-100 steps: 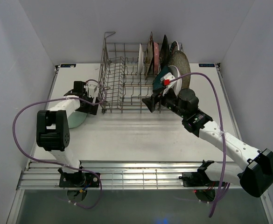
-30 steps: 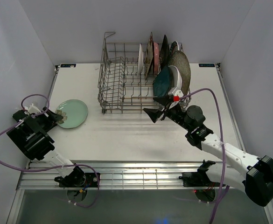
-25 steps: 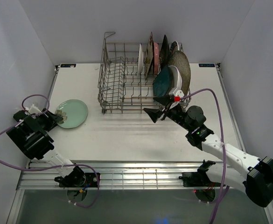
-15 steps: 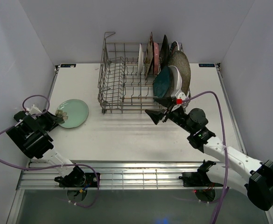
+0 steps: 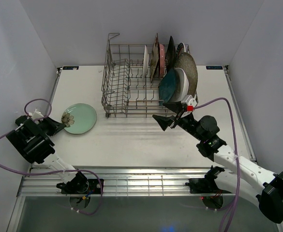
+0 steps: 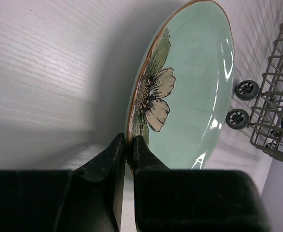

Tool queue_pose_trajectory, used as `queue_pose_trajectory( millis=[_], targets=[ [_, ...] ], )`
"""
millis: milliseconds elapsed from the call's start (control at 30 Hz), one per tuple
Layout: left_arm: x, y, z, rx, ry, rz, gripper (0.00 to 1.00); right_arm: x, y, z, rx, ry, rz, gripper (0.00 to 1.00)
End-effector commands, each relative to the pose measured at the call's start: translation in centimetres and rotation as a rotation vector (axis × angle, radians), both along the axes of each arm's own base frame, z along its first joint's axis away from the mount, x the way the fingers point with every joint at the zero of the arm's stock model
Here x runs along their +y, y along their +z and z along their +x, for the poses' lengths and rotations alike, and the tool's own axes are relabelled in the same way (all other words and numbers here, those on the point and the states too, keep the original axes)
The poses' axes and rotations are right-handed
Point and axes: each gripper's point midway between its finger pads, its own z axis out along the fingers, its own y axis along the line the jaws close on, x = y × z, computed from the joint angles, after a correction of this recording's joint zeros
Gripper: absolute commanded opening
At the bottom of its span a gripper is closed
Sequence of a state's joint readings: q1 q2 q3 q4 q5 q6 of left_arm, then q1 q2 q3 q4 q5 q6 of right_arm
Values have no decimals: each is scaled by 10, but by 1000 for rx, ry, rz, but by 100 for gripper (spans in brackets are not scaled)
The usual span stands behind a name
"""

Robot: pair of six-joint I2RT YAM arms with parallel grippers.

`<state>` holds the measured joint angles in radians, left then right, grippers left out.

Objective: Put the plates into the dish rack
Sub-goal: Pick up the plate at the center of the board.

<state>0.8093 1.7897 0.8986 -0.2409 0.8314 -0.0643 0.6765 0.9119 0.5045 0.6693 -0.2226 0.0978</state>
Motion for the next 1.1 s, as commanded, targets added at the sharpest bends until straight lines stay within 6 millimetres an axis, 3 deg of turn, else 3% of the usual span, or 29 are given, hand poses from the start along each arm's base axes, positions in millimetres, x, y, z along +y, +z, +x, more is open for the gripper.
queue_pose_trajectory(
  millis=[0, 233, 433, 733, 1067],
  targets=[
    [5, 23, 9, -87, -36, 44, 0, -4, 15, -4, -50, -9, 37, 82],
    [-7, 48, 7, -164, -90, 47, 0, -3, 15, -7, -46, 8, 38, 82],
    [-17, 89, -2, -255, -97, 149, 0, 0, 14, -4, -38, 12, 31, 82],
    [-34, 147, -16, -395, -139, 294, 0, 22, 6, -7, -9, 124, -10, 82],
    [-59, 186, -28, -472, -233, 292, 0, 50, 1, -17, 15, 303, -24, 82]
  ],
)
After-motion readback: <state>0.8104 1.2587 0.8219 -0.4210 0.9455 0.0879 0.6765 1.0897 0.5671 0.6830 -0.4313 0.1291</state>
